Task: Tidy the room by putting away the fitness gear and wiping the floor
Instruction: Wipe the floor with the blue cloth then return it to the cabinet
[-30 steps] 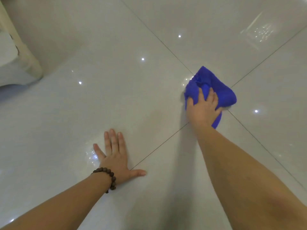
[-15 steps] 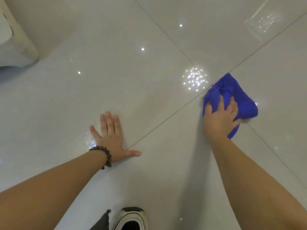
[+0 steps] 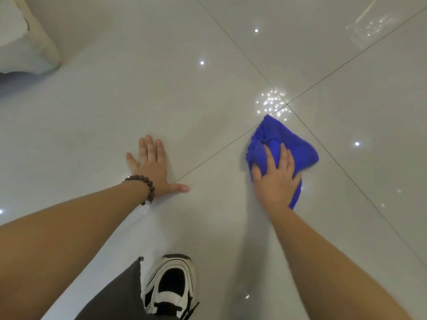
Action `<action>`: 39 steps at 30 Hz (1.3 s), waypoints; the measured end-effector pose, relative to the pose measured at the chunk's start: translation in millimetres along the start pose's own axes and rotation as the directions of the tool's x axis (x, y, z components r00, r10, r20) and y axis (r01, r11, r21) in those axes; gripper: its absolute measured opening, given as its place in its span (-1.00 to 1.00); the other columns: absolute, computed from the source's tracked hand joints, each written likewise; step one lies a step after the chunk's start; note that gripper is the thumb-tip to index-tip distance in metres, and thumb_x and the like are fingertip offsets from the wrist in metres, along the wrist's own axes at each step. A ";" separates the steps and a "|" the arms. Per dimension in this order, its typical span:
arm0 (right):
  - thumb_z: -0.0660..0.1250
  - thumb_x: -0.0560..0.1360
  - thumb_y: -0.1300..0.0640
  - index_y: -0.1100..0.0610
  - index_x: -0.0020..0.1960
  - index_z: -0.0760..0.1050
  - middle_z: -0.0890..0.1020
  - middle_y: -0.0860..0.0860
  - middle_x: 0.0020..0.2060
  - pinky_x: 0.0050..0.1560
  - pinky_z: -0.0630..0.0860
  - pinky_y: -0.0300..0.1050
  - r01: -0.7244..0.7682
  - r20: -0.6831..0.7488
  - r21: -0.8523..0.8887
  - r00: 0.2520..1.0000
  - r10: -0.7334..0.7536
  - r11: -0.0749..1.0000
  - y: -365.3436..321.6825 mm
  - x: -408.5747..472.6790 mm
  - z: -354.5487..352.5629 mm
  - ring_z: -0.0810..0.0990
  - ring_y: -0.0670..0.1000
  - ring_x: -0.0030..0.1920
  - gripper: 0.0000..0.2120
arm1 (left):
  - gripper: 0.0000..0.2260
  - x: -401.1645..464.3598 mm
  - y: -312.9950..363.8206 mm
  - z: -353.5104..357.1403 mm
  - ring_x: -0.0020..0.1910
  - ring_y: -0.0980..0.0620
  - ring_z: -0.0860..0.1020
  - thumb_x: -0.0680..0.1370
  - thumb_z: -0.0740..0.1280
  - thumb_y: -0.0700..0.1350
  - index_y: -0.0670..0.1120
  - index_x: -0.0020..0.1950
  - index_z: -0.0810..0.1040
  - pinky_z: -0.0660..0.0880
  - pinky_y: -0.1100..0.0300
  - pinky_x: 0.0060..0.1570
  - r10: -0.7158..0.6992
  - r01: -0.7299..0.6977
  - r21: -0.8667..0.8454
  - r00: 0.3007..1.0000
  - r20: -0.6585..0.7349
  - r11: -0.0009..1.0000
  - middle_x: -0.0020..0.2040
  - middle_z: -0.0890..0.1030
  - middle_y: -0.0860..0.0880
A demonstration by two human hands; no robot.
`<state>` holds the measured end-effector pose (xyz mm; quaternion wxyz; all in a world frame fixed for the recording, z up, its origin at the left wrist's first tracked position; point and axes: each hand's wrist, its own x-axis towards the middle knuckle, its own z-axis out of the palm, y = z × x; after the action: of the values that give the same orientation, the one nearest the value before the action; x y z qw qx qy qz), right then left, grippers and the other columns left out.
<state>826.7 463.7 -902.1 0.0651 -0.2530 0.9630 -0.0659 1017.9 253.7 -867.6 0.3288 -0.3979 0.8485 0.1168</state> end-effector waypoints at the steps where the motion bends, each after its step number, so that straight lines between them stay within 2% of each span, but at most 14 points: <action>1: 0.10 0.47 -0.20 -0.13 0.47 0.23 0.20 0.02 0.51 0.31 0.24 0.26 -0.023 0.004 0.004 1.000 0.023 1.000 -14.8 -14.3 2.0 0.16 0.09 0.48 -0.43 | 0.31 -2.3 1.3 1.1 0.50 -0.21 -0.35 0.15 0.13 0.63 -0.20 0.49 -0.40 -0.12 -0.30 0.42 0.001 -0.001 -0.002 1.000 -0.018 1.000 0.51 -0.38 -0.23; 7: 0.09 0.44 -0.23 -0.18 0.43 0.31 0.30 0.00 0.47 0.33 0.16 0.19 0.438 0.114 0.004 0.893 -0.436 0.899 -29.4 -75.9 6.6 0.23 0.05 0.46 -0.44 | 0.03 -37.5 3.9 6.7 0.55 -0.12 -0.19 0.43 0.15 0.44 -0.21 0.53 -0.28 -0.04 -0.18 0.48 -0.004 0.001 -0.028 0.994 -0.105 1.000 0.57 -0.22 -0.16; 15: 0.19 0.55 -0.12 -0.08 0.48 0.24 0.19 0.08 0.51 0.33 0.16 0.26 -0.067 0.051 0.070 0.997 0.064 0.995 3.6 -44.0 -11.8 0.14 0.14 0.48 -0.48 | -0.10 -97.3 -83.3 24.7 0.55 -0.09 -0.21 0.53 0.04 0.37 -0.21 0.53 -0.32 -0.07 -0.11 0.51 -0.072 0.068 -0.031 0.982 -0.176 0.997 0.56 -0.24 -0.14; 18: 0.09 0.48 -0.18 -0.08 0.44 0.33 0.28 0.10 0.47 0.25 0.22 0.24 0.189 0.021 0.062 0.982 -0.190 0.980 -79.6 -94.9 10.4 0.25 0.14 0.44 -0.45 | -0.10 -109.9 -134.1 43.2 0.55 -0.10 -0.21 0.53 0.04 0.36 -0.21 0.52 -0.32 -0.06 -0.11 0.51 -0.100 0.104 0.027 0.985 -0.139 0.994 0.56 -0.24 -0.16; 21: 0.11 0.39 -0.25 -0.15 0.40 0.36 0.34 0.03 0.45 0.30 0.24 0.23 0.727 0.117 0.052 0.676 -0.728 0.684 -159.5 -181.1 36.4 0.28 0.08 0.43 -0.41 | -0.05 -123.6 -167.5 66.0 0.55 -0.11 -0.19 0.49 0.07 0.39 -0.22 0.52 -0.30 -0.06 -0.12 0.50 -0.197 0.194 -0.043 0.973 -0.121 0.980 0.56 -0.23 -0.17; 23: 0.11 0.39 -0.27 -0.18 0.40 0.35 0.34 -0.01 0.45 0.30 0.35 0.23 0.902 0.192 0.108 0.394 -0.899 0.418 -173.4 -192.3 37.5 0.28 0.05 0.43 -0.41 | -0.01 -132.2 -179.1 80.4 0.54 -0.10 -0.23 0.45 0.05 0.44 -0.21 0.52 -0.32 -0.09 -0.11 0.50 -0.185 0.179 -0.076 0.979 -0.083 0.981 0.56 -0.26 -0.17; 25: 0.13 0.39 -0.24 -0.17 0.40 0.35 0.35 0.00 0.44 0.25 0.40 0.22 0.952 0.174 0.065 0.285 -0.943 0.300 -160.9 -148.6 33.5 0.33 0.04 0.41 -0.42 | 0.07 -139.8 -192.7 89.0 0.53 -0.09 -0.27 0.33 -0.11 0.55 -0.20 0.51 -0.37 -0.14 -0.10 0.51 -0.131 0.127 -0.069 0.990 -0.050 0.990 0.54 -0.31 -0.17; 27: 0.13 0.41 -0.21 -0.14 0.41 0.33 0.33 0.03 0.45 0.26 0.34 0.21 0.828 0.084 -0.019 0.560 -0.824 0.561 -130.5 -85.8 27.0 0.29 0.05 0.42 -0.43 | 0.15 -140.3 -205.6 95.0 0.52 -0.08 -0.31 0.18 -0.33 0.61 -0.19 0.48 -0.42 -0.17 -0.09 0.50 -0.114 0.110 -0.068 0.992 -0.054 0.992 0.53 -0.35 -0.17; 29: 0.11 0.51 -0.19 -0.13 0.47 0.23 0.20 0.04 0.51 0.35 0.17 0.23 0.362 0.023 0.038 0.932 -0.363 0.931 -107.1 -31.0 8.4 0.15 0.08 0.48 -0.46 | 0.20 -135.3 -214.8 101.1 0.52 -0.09 -0.32 0.13 -0.29 0.63 -0.19 0.48 -0.43 -0.18 -0.13 0.50 -0.166 0.157 -0.127 0.984 -0.067 0.979 0.53 -0.36 -0.16; 31: 0.10 0.56 -0.17 -0.09 0.51 0.16 0.10 0.05 0.53 0.38 0.06 0.27 -0.105 0.031 0.153 0.994 0.102 0.983 -124.8 -24.8 4.8 0.06 0.12 0.51 -0.46 | 0.23 -134.6 -215.7 103.9 0.51 -0.11 -0.33 0.13 -0.17 0.64 -0.19 0.49 -0.41 -0.18 -0.18 0.48 -0.158 0.150 -0.178 0.987 -0.033 0.973 0.52 -0.38 -0.16; 33: 0.12 0.55 -0.15 -0.08 0.50 0.19 0.13 0.07 0.53 0.35 0.11 0.28 -0.028 -0.001 0.101 1.000 0.029 0.995 -175.8 -70.8 21.5 0.10 0.12 0.50 -0.46 | 0.29 -131.1 -215.7 106.7 0.51 -0.11 -0.36 0.05 -0.25 0.68 -0.20 0.49 -0.41 -0.17 -0.22 0.47 -0.116 0.109 -0.159 0.993 -0.038 0.981 0.51 -0.40 -0.16; 35: 0.11 0.47 -0.17 -0.09 0.44 0.31 0.28 0.08 0.48 0.27 0.26 0.26 0.413 -0.037 0.063 0.911 -0.412 0.908 -230.3 -141.7 46.8 0.25 0.12 0.45 -0.45 | 0.36 -122.3 -220.2 104.1 0.50 -0.11 -0.38 -0.06 -0.32 0.69 -0.20 0.49 -0.42 -0.16 -0.26 0.46 -0.114 0.107 -0.148 0.993 -0.039 0.983 0.50 -0.42 -0.15; 37: 0.08 0.41 -0.22 -0.12 0.39 0.38 0.35 0.04 0.44 0.26 0.31 0.23 0.786 0.086 0.068 0.609 -0.788 0.615 -256.1 -193.1 57.5 0.32 0.09 0.42 -0.43 | 0.38 -111.7 -223.1 99.6 0.50 -0.10 -0.37 -0.06 -0.22 0.70 -0.19 0.50 -0.40 -0.13 -0.32 0.43 -0.125 0.120 -0.170 0.992 -0.020 0.978 0.51 -0.41 -0.16; 39: 0.11 0.42 -0.23 -0.13 0.38 0.40 0.37 0.01 0.43 0.26 0.34 0.19 0.918 0.150 0.097 0.367 -0.918 0.384 -250.7 -163.6 52.9 0.32 0.05 0.41 -0.45 | 0.37 -104.3 -224.4 100.5 0.49 -0.11 -0.39 -0.01 -0.08 0.69 -0.19 0.50 -0.42 -0.12 -0.36 0.41 -0.114 0.112 -0.145 0.993 -0.004 0.983 0.50 -0.42 -0.17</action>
<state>1096.5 323.4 -899.0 0.1032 -0.7499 0.6501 -0.0667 1282.1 215.1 -861.5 0.3000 -0.4688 0.8159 0.1565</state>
